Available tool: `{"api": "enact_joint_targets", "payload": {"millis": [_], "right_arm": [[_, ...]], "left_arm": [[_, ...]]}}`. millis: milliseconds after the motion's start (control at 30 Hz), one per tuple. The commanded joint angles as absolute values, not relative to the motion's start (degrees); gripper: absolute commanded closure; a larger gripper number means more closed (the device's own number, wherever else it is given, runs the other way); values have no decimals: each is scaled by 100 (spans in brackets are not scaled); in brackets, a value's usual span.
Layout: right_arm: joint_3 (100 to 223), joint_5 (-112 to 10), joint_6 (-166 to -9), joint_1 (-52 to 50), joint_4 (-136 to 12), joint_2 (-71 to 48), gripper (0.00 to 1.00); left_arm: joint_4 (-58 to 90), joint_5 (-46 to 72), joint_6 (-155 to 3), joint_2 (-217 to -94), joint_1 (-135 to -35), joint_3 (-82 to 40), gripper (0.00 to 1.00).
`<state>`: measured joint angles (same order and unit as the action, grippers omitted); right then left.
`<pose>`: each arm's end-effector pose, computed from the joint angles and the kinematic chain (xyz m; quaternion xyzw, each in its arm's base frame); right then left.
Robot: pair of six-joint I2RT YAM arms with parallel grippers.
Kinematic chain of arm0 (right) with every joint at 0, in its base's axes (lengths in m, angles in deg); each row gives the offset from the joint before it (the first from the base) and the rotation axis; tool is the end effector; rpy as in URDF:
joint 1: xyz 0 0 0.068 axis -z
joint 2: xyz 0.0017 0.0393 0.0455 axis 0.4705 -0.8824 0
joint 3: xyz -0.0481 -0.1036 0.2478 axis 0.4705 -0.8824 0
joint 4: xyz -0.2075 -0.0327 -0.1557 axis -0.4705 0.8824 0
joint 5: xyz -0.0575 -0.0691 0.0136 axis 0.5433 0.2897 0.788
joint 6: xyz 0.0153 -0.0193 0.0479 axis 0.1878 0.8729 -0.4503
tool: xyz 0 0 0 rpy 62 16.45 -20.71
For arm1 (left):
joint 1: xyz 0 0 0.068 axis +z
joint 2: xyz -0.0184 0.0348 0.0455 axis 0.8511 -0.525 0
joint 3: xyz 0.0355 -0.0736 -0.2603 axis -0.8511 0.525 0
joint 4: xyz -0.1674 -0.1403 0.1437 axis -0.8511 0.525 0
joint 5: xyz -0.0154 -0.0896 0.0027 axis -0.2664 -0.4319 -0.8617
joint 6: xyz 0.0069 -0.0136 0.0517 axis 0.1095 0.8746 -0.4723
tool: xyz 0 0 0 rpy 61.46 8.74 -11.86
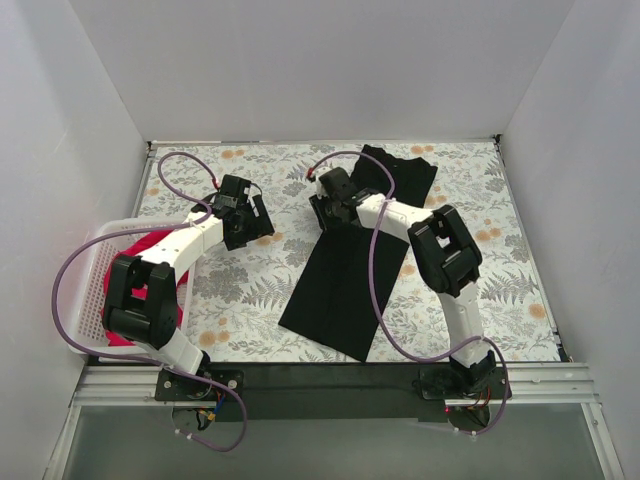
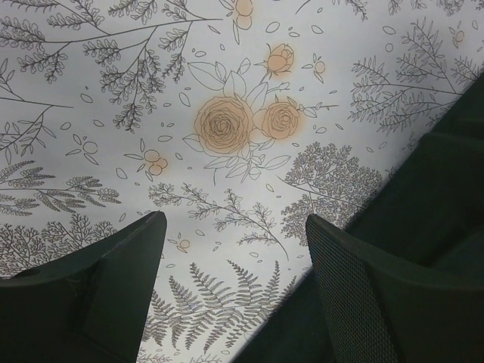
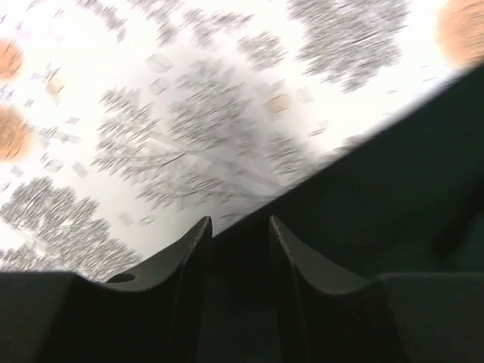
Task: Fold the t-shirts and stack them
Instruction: Fold the tshirt
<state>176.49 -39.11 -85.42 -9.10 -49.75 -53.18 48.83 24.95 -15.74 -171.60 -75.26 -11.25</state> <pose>0.3843 0.2882 0.1774 -0.2435 0.8905 0.1085 0.3686 0.3108 -0.0924 0.2172 -0.4532 0.8517 -0.1623 0.2071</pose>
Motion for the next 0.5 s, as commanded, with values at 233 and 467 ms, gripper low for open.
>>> {"api": "enact_joint_targets", "payload": {"millis": [233,467], "right_arm": [[16174,-4475,-8265,-1894,-4943,-4623,59],[14951,-5037,-8142,-2939,-4618,-3691,59]], "left_arm": [[4815,3122,-1675,-16777,-7494,-1095,27],[4771,3298,-1640,-16575,-7459,-1043,27]]}}
